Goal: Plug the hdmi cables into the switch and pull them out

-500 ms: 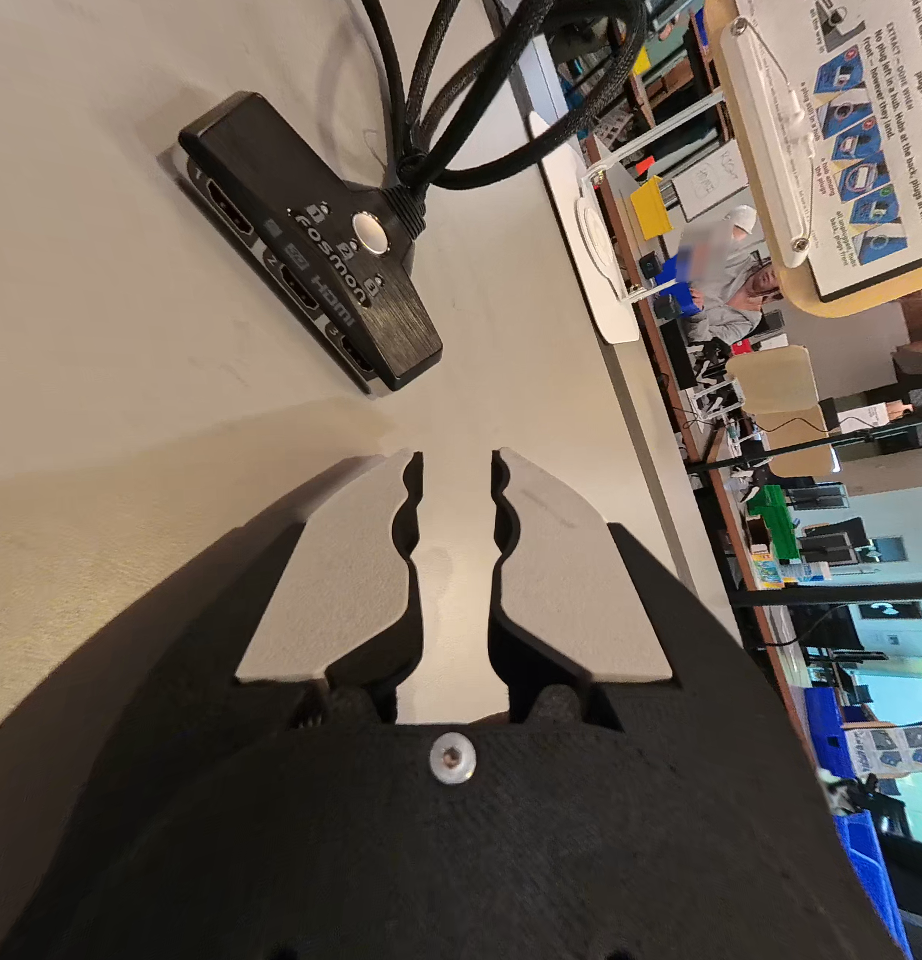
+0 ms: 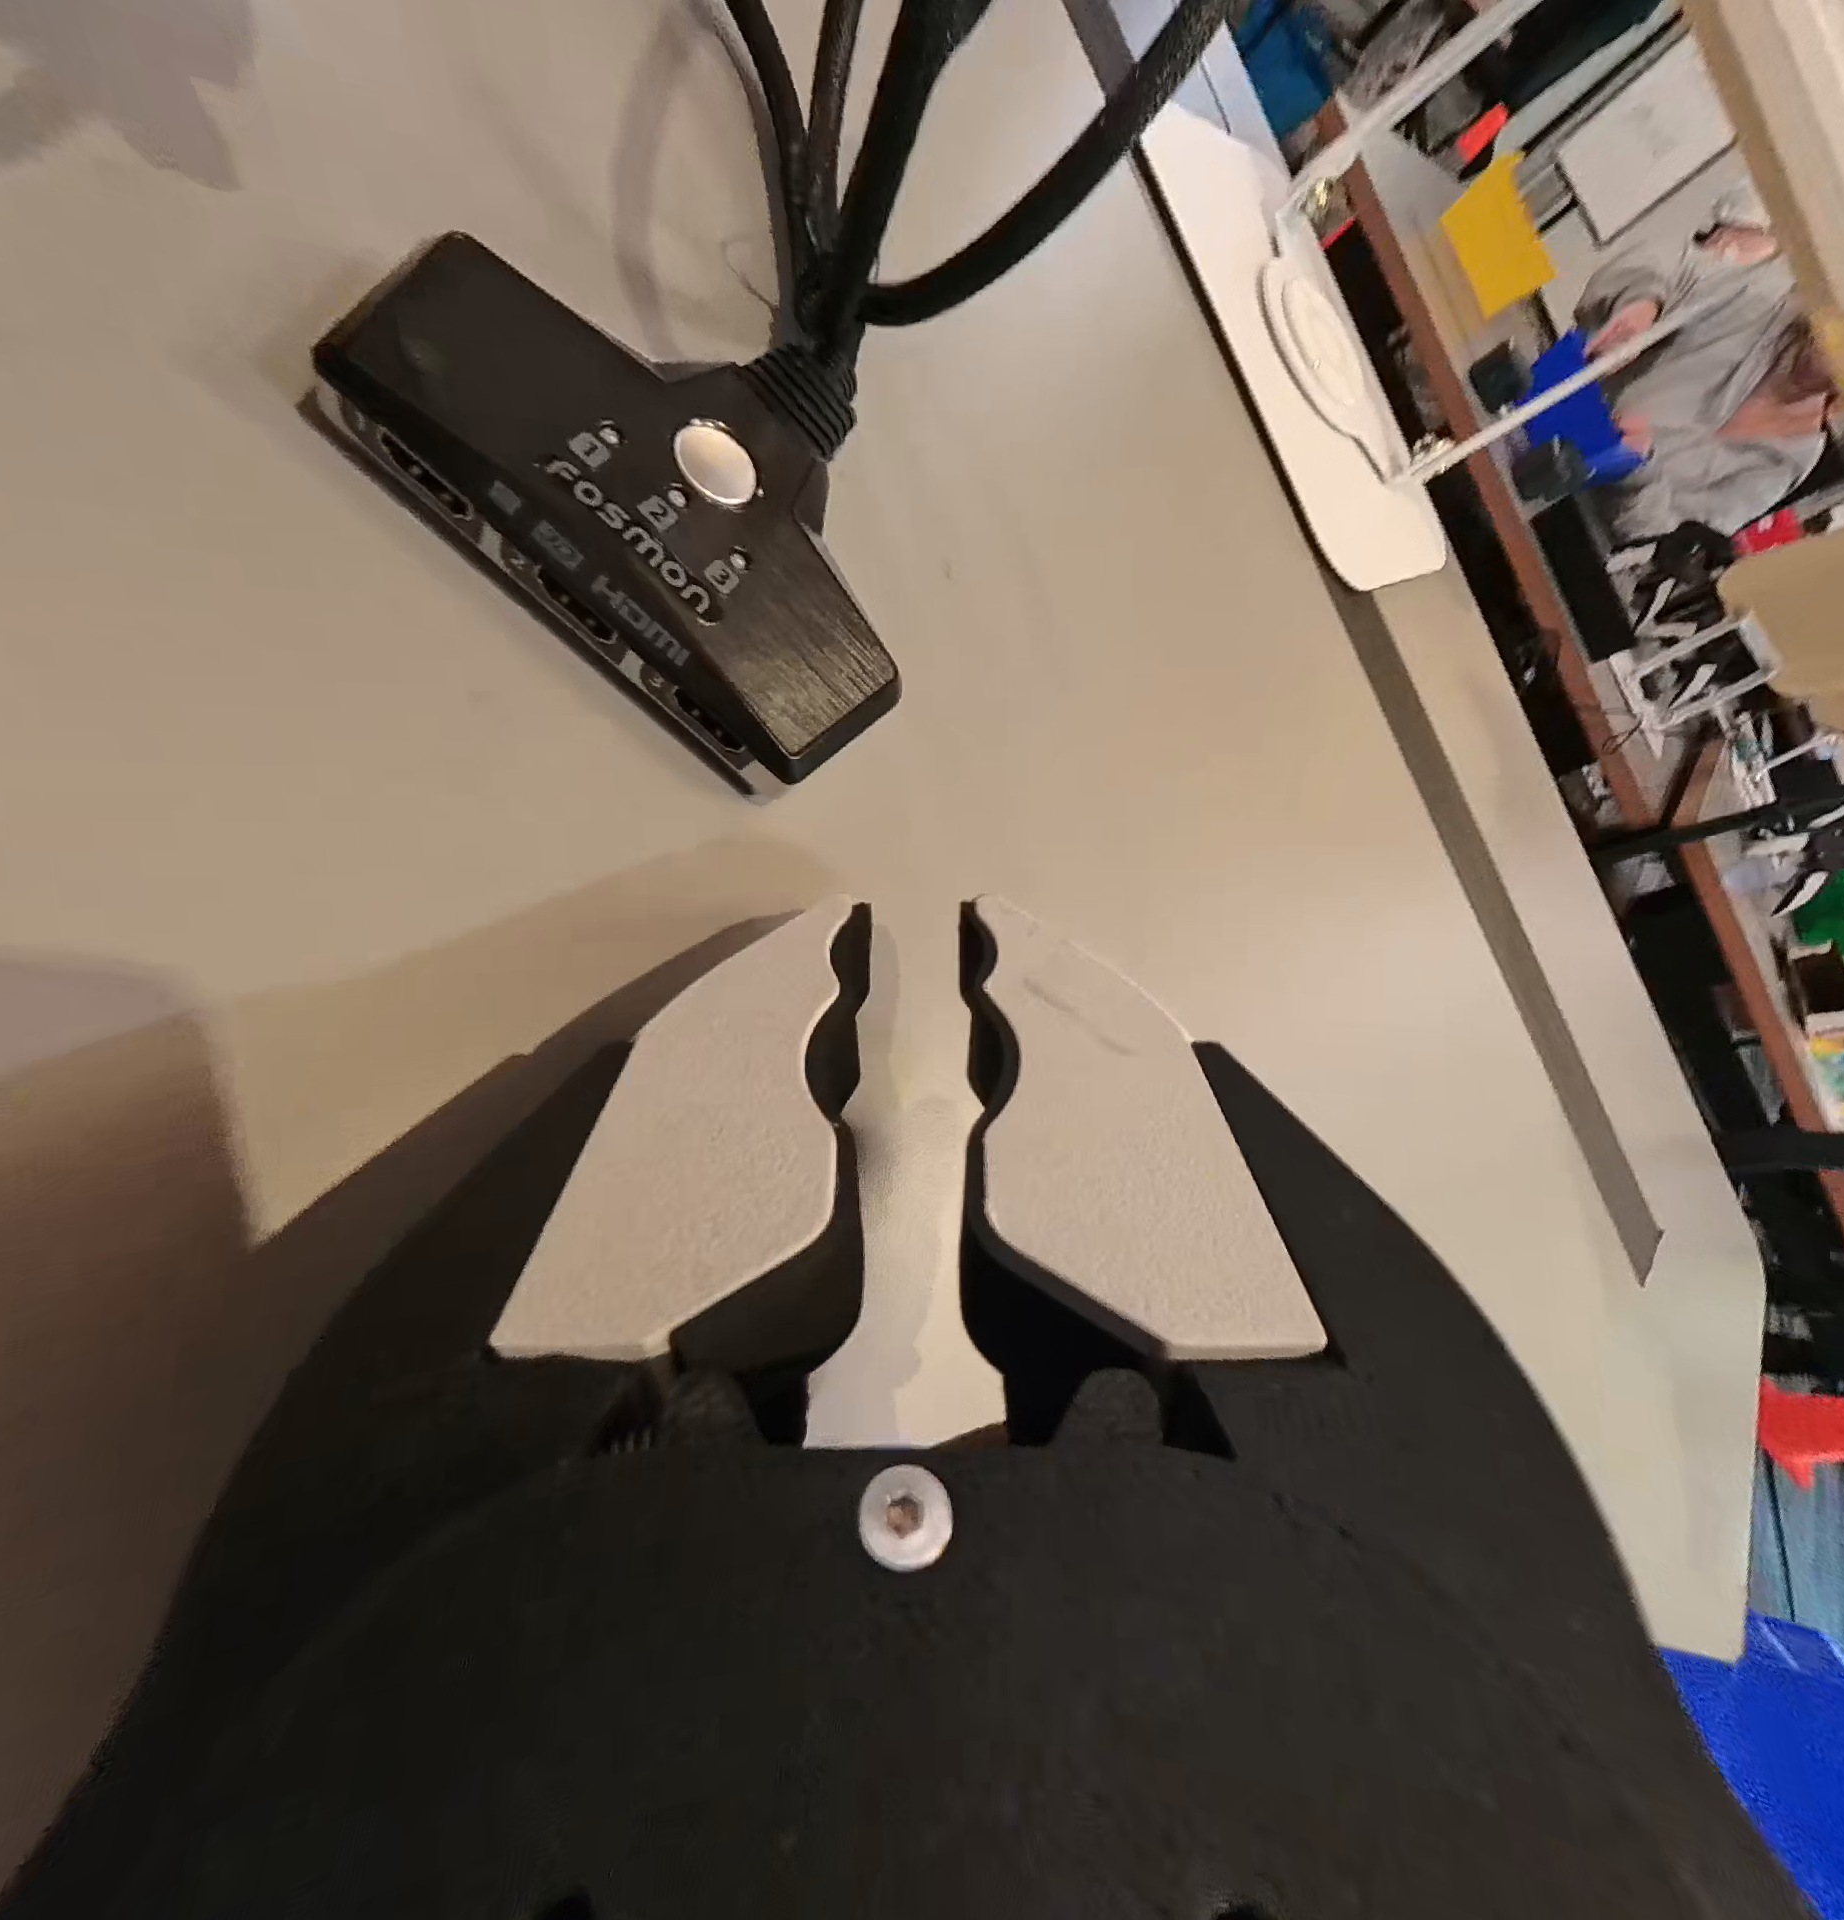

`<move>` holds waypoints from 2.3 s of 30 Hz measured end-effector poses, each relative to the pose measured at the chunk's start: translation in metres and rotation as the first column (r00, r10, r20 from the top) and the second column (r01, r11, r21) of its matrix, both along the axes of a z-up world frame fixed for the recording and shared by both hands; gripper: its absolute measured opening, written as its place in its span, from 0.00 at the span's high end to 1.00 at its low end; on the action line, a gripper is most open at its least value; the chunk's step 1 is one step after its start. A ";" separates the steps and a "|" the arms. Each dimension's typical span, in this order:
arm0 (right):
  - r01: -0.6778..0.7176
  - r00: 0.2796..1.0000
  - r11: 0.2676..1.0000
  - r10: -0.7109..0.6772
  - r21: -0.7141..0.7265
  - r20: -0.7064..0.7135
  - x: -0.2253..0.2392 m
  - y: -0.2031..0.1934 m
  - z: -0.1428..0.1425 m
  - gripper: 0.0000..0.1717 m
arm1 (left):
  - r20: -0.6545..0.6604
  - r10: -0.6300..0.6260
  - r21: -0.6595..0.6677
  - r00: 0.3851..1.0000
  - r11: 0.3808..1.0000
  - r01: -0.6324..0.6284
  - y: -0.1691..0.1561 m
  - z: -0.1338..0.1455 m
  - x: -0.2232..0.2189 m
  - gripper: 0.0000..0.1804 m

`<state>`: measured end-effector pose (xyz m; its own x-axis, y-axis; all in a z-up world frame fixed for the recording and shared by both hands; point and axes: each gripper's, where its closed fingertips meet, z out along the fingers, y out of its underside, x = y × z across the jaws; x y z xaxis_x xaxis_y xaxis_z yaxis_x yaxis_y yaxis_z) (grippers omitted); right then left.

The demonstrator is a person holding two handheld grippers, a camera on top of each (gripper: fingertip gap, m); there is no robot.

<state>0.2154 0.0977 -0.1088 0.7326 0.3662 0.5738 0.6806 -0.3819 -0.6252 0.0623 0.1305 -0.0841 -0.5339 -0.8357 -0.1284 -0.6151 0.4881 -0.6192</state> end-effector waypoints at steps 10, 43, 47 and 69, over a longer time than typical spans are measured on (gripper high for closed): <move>0.039 0.999 0.999 -0.039 -0.012 0.017 0.003 0.002 -0.002 0.95 | -0.136 0.061 0.064 0.989 0.997 -0.053 -0.005 -0.035 -0.009 0.90; 0.692 -0.382 0.709 0.519 0.136 -0.765 -0.005 0.016 0.179 0.72 | 0.303 0.809 -0.945 0.503 0.184 0.272 -0.040 0.140 0.040 0.87; 0.657 -0.374 0.713 0.591 0.246 -0.715 -0.006 0.009 0.199 0.78 | 0.347 0.772 -0.922 0.532 0.176 0.345 -0.062 0.153 0.038 0.80; 0.583 -0.371 0.715 0.657 0.386 -0.657 -0.021 0.003 0.209 0.88 | 0.513 0.731 -0.854 0.450 0.381 0.353 -0.069 0.161 0.045 0.81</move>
